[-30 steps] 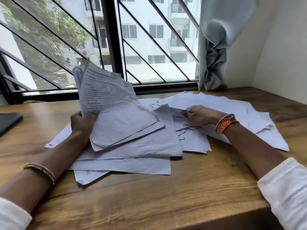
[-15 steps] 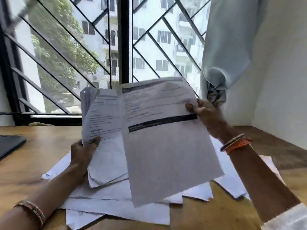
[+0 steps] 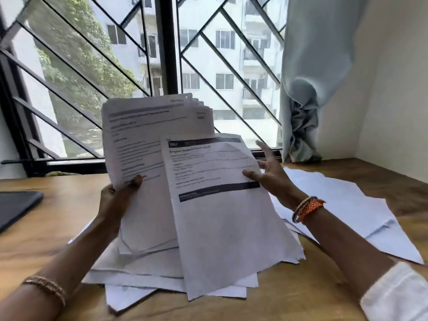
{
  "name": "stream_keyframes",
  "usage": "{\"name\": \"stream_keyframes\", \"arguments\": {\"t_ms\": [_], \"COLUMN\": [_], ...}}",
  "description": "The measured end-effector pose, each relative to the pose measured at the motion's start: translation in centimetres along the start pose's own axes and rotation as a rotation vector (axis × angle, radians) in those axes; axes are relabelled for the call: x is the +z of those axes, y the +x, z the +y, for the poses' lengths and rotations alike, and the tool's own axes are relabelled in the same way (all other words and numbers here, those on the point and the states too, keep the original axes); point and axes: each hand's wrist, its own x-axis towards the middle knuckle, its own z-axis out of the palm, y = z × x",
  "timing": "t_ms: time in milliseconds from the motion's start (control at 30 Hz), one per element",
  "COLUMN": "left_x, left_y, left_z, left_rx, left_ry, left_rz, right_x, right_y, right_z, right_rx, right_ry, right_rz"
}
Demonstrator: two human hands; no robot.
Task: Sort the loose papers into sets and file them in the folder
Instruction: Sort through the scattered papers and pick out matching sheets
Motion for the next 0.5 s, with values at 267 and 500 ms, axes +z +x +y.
{"name": "stream_keyframes", "arguments": {"t_ms": [267,500], "left_x": [-0.1,-0.1], "left_y": [-0.1,-0.2], "left_z": [0.1,0.2], "left_rx": [0.005,0.019], "left_ry": [-0.059,-0.056], "left_rz": [-0.040,-0.058], "right_x": [0.7,0.8], "right_y": [-0.7,-0.6], "right_z": [-1.2,-1.4], "right_rx": [-0.218,-0.213], "right_ry": [-0.096,0.035], "right_rz": [-0.077,-0.083]}}
